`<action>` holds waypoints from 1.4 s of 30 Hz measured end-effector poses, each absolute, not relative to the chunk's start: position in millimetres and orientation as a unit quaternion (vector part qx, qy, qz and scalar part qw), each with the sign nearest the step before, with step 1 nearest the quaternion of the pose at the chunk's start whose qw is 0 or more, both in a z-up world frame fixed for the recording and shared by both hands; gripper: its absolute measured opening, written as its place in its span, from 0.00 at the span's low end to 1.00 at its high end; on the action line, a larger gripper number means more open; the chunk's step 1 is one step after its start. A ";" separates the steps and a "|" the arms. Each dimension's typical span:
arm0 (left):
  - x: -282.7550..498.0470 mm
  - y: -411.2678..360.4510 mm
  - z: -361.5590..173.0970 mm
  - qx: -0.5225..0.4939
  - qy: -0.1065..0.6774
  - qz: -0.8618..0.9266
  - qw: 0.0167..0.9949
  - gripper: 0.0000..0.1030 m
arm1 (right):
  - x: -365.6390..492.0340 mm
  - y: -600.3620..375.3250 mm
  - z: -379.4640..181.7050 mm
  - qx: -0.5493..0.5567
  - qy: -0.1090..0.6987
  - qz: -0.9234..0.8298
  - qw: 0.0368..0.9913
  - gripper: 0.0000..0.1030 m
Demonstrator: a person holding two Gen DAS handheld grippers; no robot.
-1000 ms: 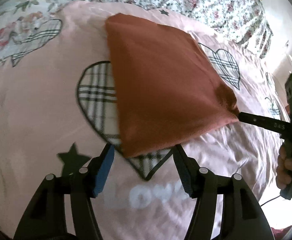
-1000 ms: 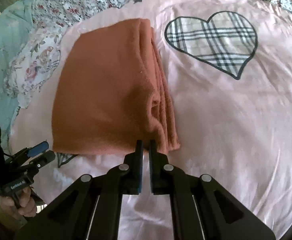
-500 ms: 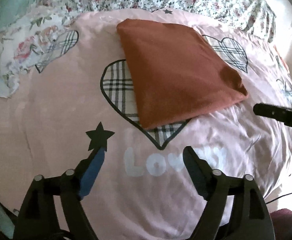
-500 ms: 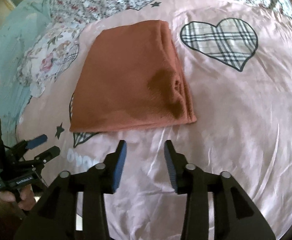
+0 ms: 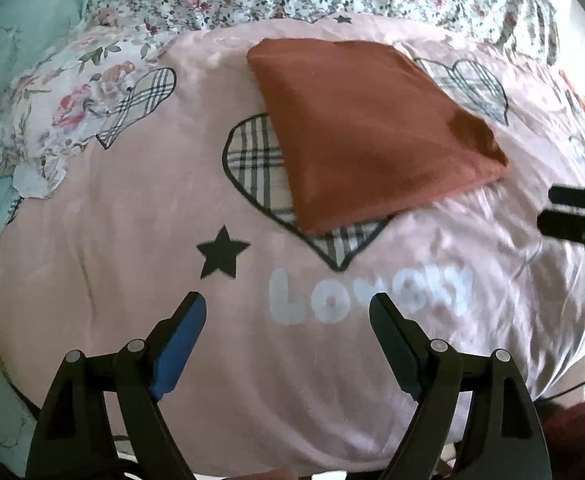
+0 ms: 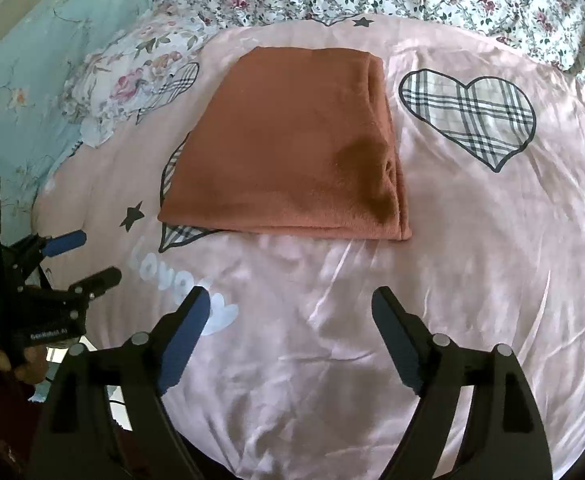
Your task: Fold small clothes
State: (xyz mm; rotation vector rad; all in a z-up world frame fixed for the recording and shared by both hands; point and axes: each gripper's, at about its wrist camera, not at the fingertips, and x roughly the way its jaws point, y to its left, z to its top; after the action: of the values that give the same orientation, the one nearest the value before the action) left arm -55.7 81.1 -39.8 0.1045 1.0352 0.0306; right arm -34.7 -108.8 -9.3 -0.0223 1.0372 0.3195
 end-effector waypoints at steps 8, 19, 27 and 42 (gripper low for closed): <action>-20.2 73.4 -22.6 0.049 0.469 0.014 0.881 0.86 | -10.0 -105.9 -1.6 -0.023 0.486 0.153 0.860 0.86; 20.3 65.5 -21.1 0.043 0.470 0.028 0.881 0.87 | 33.1 -101.5 1.7 -0.018 0.488 0.150 0.860 0.88; 41.8 61.5 -25.5 0.039 0.487 0.048 0.871 0.87 | 53.4 -102.4 1.0 -0.008 0.493 0.149 0.857 0.88; 51.4 53.3 -28.2 0.027 0.500 0.058 0.864 0.87 | 74.1 -108.0 -8.1 0.003 0.513 0.149 0.845 0.88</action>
State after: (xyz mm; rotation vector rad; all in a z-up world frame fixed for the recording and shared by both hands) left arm 51.4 53.3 -28.2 0.0576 1.0478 0.1210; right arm 74.1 -108.0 -8.1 0.0065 1.0833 0.3152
